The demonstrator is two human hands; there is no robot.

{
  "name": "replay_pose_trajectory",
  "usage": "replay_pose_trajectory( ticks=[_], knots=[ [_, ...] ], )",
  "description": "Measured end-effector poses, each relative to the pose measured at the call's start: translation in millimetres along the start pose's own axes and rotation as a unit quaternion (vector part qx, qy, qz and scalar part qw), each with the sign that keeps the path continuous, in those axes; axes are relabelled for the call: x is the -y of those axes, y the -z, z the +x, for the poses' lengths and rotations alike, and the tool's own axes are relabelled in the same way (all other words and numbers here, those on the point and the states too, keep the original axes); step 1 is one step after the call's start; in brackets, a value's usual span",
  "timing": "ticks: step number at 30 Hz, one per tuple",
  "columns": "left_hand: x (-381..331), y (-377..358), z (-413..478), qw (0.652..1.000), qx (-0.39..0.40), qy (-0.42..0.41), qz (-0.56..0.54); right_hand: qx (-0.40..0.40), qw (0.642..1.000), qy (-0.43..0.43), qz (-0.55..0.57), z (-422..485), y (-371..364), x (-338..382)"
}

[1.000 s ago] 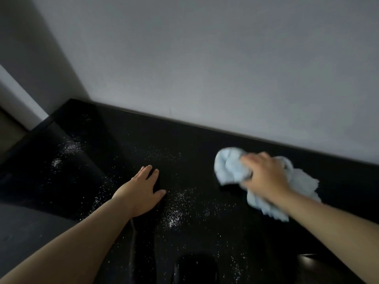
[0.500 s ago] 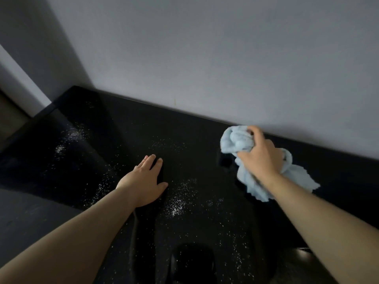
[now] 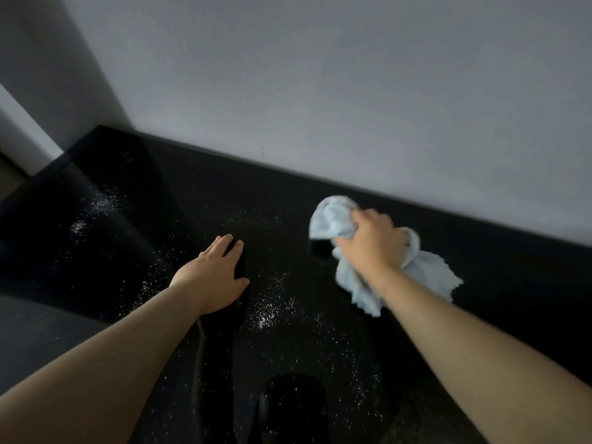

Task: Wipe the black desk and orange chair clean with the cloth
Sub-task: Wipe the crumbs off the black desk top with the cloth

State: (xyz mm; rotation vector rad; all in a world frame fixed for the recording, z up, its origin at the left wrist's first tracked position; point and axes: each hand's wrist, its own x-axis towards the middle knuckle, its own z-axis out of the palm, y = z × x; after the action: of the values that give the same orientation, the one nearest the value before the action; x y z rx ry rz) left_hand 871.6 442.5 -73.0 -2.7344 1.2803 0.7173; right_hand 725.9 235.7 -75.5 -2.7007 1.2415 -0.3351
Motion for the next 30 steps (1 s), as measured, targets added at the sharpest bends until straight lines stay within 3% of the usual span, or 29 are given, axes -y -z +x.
replay_pose_trajectory(
  ticks=[3,5,6,8,10,12,15,17,18,20,22,26,30],
  knots=[
    [0.6,-1.8,0.6,1.0,-0.006,0.002,-0.004,-0.032,0.967,0.243,0.072,-59.1,-11.3,22.6],
    [0.1,-1.9,0.2,1.0,-0.004,0.002,-0.005,-0.005,0.951,0.296,0.086,-59.1,-7.1,18.3],
    [-0.1,-2.0,0.0,1.0,-0.003,0.002,-0.005,0.001,0.962,0.264,0.071,-44.2,-5.4,13.9],
    [-0.4,-2.1,-0.2,1.0,0.001,0.0,-0.008,0.038,0.993,0.108,0.036,-9.5,-1.8,6.3],
    [-0.2,-1.7,-0.9,1.0,-0.001,0.0,-0.008,0.017,1.0,0.005,0.009,11.2,0.6,9.0],
    [0.0,-2.0,-1.3,1.0,-0.006,0.0,-0.006,-0.004,0.999,0.038,-0.006,-1.3,-2.3,26.7],
    [-0.7,-2.8,-1.6,1.0,-0.013,-0.009,-0.006,-0.026,0.97,0.234,0.065,-59.1,-9.6,41.6],
    [-1.4,-2.3,-1.7,1.0,-0.012,-0.011,-0.008,0.001,0.946,0.314,0.083,-64.3,-6.5,34.7],
    [-1.4,-2.2,-1.7,1.0,-0.012,-0.008,-0.008,0.02,0.951,0.299,0.073,-52.1,-4.0,30.8],
    [-1.3,-2.2,-1.5,1.0,-0.013,-0.003,-0.008,0.037,0.986,0.157,0.032,-18.5,0.2,25.6],
    [-1.5,-2.9,-2.3,1.0,-0.015,-0.001,-0.01,-0.006,0.999,0.047,0.007,-2.0,-2.0,28.8],
    [0.6,-5.4,-2.2,1.0,-0.023,-0.003,-0.014,-0.064,0.99,0.122,0.02,-22.3,-15.2,43.5],
    [2.3,-7.5,-1.4,0.999,-0.027,-0.011,-0.013,-0.021,0.993,0.114,0.015,-23.3,-8.9,41.7]
  ],
)
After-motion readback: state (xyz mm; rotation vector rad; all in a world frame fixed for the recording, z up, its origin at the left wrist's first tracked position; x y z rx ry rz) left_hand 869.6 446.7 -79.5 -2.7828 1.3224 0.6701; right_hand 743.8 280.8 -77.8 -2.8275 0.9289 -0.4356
